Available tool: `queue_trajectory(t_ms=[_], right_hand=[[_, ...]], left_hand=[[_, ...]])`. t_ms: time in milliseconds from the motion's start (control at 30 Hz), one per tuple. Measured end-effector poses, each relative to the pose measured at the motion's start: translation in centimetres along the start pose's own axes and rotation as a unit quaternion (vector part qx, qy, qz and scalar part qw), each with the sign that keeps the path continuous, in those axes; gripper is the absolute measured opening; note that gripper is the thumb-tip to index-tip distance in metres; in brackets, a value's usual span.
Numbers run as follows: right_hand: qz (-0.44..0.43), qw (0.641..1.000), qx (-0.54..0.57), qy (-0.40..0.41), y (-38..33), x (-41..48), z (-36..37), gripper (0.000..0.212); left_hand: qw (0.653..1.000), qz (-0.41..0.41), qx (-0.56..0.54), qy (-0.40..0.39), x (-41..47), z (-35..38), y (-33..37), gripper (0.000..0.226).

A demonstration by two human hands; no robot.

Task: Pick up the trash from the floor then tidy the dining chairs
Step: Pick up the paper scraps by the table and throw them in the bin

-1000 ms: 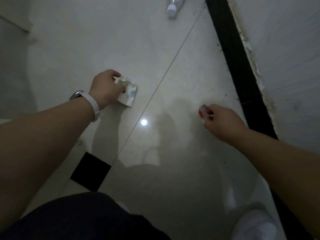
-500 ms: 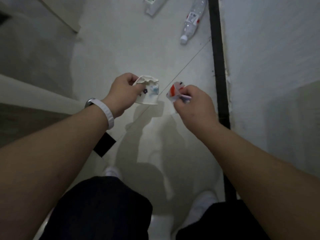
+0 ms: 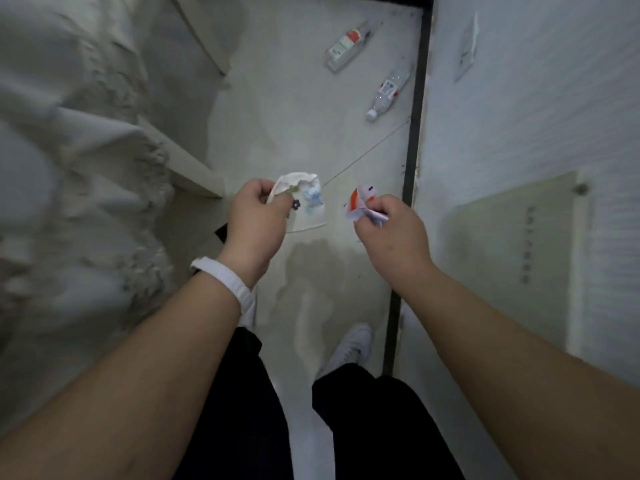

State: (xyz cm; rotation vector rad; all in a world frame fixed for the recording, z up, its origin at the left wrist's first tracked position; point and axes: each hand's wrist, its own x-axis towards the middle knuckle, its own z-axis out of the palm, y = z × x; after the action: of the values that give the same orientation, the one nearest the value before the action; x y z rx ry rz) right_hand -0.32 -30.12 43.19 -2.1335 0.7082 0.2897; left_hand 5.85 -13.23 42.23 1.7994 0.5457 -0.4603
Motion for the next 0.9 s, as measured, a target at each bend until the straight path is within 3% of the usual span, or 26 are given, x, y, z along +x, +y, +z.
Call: queue_trajectory(t_ms=[233, 567, 900], right_hand=[[-0.028, 0.998, -0.037, -0.038, -9.3, -9.4, -7.0, 0.014], [-0.120, 0.992, -0.022, 0.012, -23.4, -18.3, -11.0, 0.009], [-0.230, 0.972, -0.041, -0.034, -33.6, -25.7, -9.0, 0.005]], left_hand=[[0.999, 0.037, -0.029, 0.026, -13.4, -8.1, 9.3, 0.009], [0.987, 0.063, -0.139, 0.052, -22.5, -19.5, 18.4, 0.011], [0.961, 0.093, -0.222, 0.139, -27.2, -31.9, 18.8, 0.010]])
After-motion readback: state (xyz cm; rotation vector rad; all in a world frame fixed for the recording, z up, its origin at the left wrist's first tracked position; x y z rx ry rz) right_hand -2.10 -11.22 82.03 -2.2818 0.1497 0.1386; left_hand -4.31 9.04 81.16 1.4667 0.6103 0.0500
